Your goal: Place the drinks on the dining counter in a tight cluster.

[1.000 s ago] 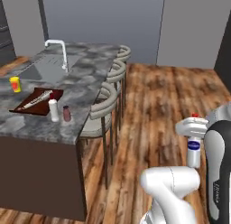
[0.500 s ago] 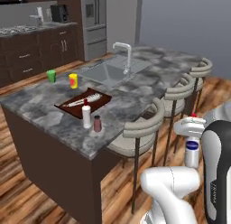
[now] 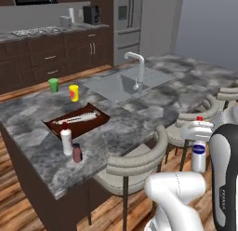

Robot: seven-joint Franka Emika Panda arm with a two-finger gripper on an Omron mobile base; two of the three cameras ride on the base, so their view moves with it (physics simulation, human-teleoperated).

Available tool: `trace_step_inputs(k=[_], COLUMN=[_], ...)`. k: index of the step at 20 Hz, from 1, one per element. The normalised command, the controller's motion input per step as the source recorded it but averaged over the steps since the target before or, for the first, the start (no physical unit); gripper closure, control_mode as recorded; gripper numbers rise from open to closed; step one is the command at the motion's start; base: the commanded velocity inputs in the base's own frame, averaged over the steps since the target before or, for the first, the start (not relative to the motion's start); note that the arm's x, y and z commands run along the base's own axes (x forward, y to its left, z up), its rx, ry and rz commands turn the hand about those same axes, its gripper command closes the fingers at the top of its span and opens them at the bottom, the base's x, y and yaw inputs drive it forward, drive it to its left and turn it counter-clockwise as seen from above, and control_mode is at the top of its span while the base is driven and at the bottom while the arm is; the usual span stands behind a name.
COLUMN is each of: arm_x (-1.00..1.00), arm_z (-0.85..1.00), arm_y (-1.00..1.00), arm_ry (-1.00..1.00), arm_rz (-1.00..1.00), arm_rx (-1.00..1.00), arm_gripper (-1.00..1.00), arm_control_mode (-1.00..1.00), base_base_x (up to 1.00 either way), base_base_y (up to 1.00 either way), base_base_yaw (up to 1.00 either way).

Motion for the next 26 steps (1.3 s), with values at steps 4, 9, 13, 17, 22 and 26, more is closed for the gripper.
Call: trace_step_inputs(k=[4,9,13,17,22,26], arm_x=[0.0,0.0,0.0,0.0,0.0,0.0], arm_z=[0.0,0.0,0.0,0.0,0.0,0.0], arm_y=[0.0,0.0,0.0,0.0,0.0,0.0], arm_ry=[0.0,0.0,0.0,0.0,0.0,0.0], arm_rz=[0.0,0.0,0.0,0.0,0.0,0.0], arm_rx=[0.0,0.0,0.0,0.0,0.0,0.0], arm_gripper=[1.0,1.0,1.0,1.0,1.0,1.0], arm_control_mode=[1.0,1.0,1.0,1.0,1.0,1.0], base_base_x=[0.91,0.41,0.27,0.55,0.72,0.26], base_base_y=[-0.26,-0.13,0.37,0.6,0.3,0.26], base_base_yaw=[0.43,0.38,0.22,0.16,0.13,0.04])
